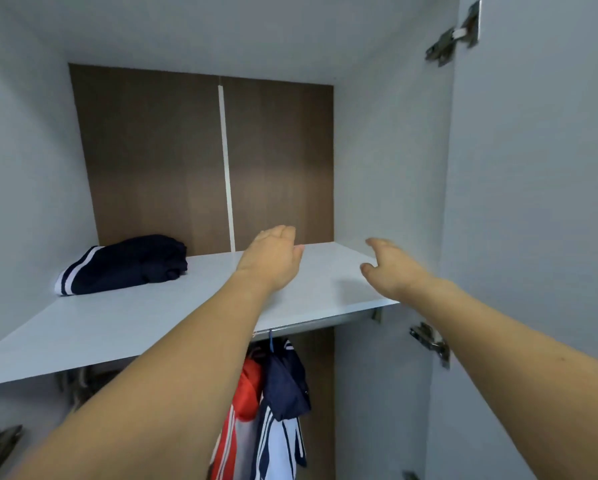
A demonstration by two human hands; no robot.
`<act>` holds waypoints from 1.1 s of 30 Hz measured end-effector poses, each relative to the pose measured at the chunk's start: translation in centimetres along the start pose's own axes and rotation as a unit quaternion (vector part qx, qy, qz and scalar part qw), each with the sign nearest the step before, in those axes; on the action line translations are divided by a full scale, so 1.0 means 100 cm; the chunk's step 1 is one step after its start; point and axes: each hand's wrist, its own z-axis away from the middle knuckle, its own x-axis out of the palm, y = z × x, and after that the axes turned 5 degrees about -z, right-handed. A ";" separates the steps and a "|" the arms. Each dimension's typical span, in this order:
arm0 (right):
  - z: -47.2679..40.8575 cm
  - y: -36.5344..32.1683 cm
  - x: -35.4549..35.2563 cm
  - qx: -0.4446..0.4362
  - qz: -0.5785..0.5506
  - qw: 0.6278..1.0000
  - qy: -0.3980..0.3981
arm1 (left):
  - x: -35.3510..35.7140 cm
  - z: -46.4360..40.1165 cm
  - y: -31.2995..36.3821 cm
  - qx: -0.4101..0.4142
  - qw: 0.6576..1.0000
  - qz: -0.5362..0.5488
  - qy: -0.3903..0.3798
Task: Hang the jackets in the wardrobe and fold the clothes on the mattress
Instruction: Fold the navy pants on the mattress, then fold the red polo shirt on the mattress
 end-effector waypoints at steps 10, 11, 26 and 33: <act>0.171 0.012 -0.120 0.001 0.078 0.982 0.170 | -0.036 0.047 0.146 0.197 0.953 0.185 0.138; 0.190 0.012 -0.134 -0.004 0.102 0.974 0.202 | -0.041 0.053 0.163 0.218 0.942 0.205 0.154; 0.524 0.109 -0.318 0.131 0.256 0.874 0.391 | -0.149 0.217 0.505 0.415 0.806 0.357 0.226; 0.715 0.184 -0.401 0.285 0.314 0.811 0.402 | -0.164 0.326 0.706 0.477 0.751 0.430 0.152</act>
